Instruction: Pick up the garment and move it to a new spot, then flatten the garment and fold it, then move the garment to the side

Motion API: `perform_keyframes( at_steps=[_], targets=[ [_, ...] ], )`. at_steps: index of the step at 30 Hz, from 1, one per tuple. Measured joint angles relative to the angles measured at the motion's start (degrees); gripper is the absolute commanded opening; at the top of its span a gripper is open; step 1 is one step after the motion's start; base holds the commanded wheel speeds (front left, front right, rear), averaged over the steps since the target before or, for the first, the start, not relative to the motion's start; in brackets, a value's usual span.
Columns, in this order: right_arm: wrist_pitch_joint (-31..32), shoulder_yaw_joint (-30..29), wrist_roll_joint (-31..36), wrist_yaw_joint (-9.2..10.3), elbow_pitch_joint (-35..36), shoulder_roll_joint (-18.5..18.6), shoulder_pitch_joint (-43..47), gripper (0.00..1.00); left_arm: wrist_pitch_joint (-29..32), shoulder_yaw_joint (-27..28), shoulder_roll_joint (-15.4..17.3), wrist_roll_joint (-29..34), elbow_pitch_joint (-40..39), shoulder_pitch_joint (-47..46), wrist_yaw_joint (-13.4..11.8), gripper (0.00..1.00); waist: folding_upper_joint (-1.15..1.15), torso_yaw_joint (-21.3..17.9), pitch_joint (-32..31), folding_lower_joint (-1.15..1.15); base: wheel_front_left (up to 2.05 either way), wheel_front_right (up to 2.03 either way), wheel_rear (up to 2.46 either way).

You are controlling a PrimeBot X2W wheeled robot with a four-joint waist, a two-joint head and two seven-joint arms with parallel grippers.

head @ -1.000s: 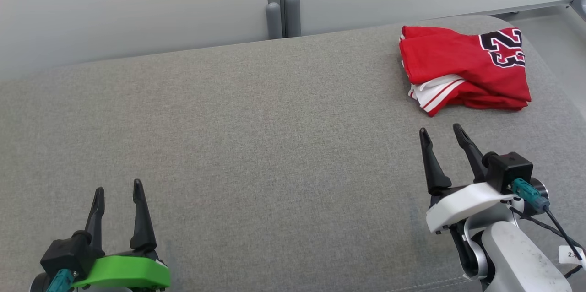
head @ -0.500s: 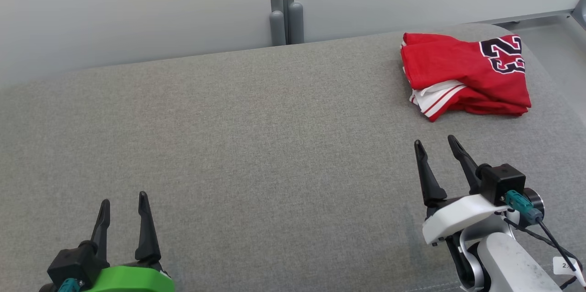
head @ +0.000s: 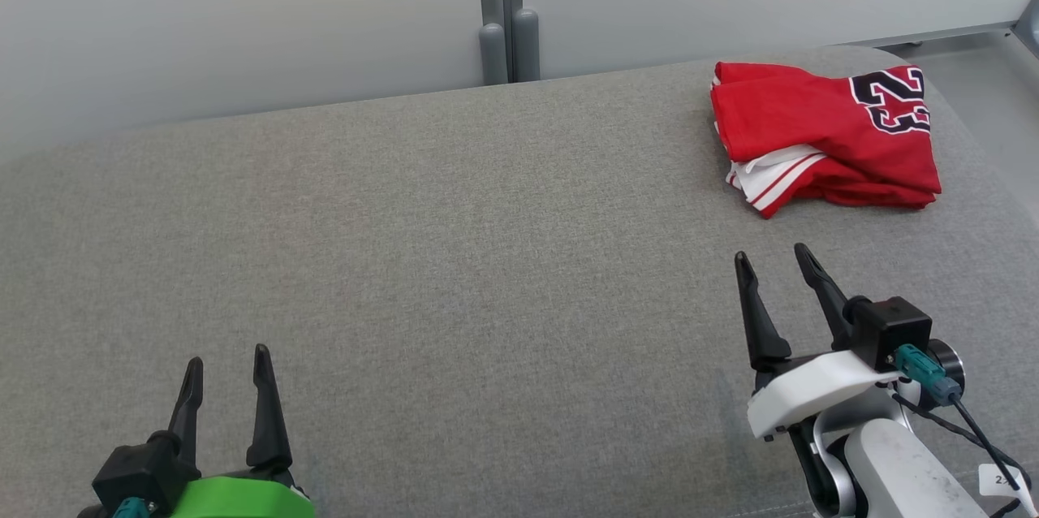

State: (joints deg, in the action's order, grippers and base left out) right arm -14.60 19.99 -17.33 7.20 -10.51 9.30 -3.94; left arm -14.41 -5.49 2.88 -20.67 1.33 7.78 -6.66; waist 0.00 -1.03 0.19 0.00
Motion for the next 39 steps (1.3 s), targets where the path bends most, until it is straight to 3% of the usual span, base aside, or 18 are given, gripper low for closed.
perform_keyframes(
  at_steps=[15, 16, 27, 39],
  targets=[
    [0.00, -1.12, 0.74, 0.00, 0.90, -0.32, 0.97, 1.00, -0.01, -0.25, -0.01, -0.01, -0.47, 0.43, 0.03, 1.00, 0.00, 0.02, 0.28, 0.00, 0.00, 0.00, 0.00],
    [0.00, -1.12, 0.75, -0.02, 0.76, -0.35, 0.99, 0.00, 0.00, -0.25, -0.03, -0.01, -0.36, 0.44, 0.03, 0.00, 0.00, 0.02, 0.31, 0.00, 0.00, 0.00, 0.00],
    [0.10, -0.78, -1.66, -0.64, -1.57, -1.54, 4.46, 0.00, 0.36, -1.13, -0.53, -2.68, 2.34, 1.01, 0.12, 0.00, 0.00, 0.07, 0.31, 0.00, 0.00, 0.00, 0.00],
    [1.64, -3.36, -12.46, -1.64, -0.33, -2.04, 4.47, 0.00, 2.18, -0.33, -0.54, -12.44, 1.70, 1.09, 0.45, 0.00, 0.00, 0.19, 0.33, 0.00, 0.00, 0.00, 0.00]
  ],
)
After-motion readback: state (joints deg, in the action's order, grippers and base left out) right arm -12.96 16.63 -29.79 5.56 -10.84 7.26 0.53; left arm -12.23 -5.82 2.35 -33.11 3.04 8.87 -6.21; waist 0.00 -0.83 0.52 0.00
